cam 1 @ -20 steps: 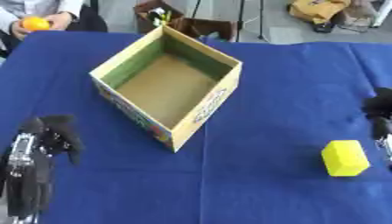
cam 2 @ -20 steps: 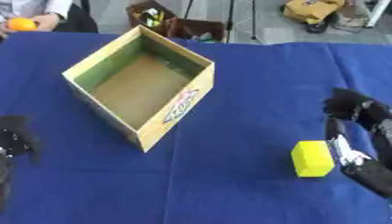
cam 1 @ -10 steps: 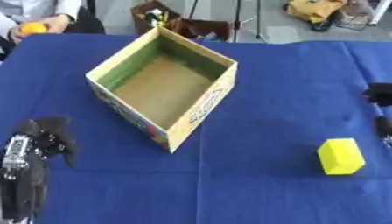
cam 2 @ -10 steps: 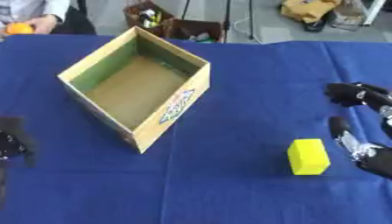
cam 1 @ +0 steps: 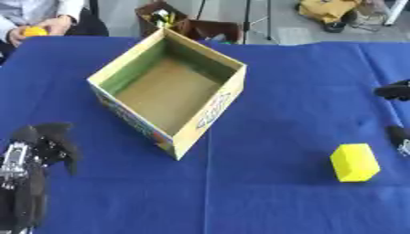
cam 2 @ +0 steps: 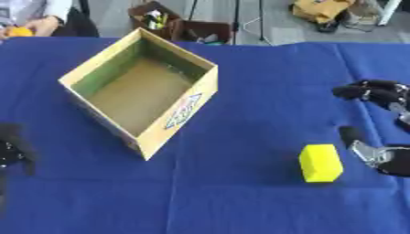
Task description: Pick up objects on the table and place them in the box.
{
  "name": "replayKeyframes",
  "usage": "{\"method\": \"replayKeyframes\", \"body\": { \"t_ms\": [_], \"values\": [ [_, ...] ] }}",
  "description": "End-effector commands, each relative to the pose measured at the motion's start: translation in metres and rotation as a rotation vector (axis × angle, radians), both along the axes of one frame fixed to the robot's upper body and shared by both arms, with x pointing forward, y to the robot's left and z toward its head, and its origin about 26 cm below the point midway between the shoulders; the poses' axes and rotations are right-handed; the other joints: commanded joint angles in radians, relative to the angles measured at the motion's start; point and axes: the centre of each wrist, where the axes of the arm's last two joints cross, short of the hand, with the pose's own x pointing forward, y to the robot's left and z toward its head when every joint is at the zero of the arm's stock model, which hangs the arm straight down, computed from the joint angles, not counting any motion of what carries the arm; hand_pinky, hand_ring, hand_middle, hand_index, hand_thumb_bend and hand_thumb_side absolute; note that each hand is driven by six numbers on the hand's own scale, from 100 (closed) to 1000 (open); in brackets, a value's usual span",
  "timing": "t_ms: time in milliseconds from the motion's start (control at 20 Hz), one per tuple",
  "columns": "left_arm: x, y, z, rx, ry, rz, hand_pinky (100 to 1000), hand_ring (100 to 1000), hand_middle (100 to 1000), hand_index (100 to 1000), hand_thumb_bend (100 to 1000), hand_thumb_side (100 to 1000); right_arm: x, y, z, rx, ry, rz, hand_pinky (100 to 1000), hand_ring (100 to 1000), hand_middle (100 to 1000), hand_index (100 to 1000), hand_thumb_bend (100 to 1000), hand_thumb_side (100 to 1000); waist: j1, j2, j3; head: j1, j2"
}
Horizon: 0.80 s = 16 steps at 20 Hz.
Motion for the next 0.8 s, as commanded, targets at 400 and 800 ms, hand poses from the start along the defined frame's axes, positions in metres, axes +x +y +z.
{"method": "replayKeyframes", "body": {
  "t_ms": [400,800],
  "values": [
    [-0.002,-0.001,0.006,0.008,-0.022,-0.015,232,391,397,654,100,998,0.0,0.01,0.001,-0.248,0.091,-0.041,796,850,868,1000,469,863,0.0,-0.016,-0.004,-0.006,-0.018],
    [-0.002,-0.001,0.006,0.009,-0.022,-0.019,232,392,398,655,100,998,0.002,0.016,-0.006,-0.381,0.163,-0.111,809,861,881,1000,555,887,0.001,-0.016,-0.004,-0.013,-0.017]
  ]
}}
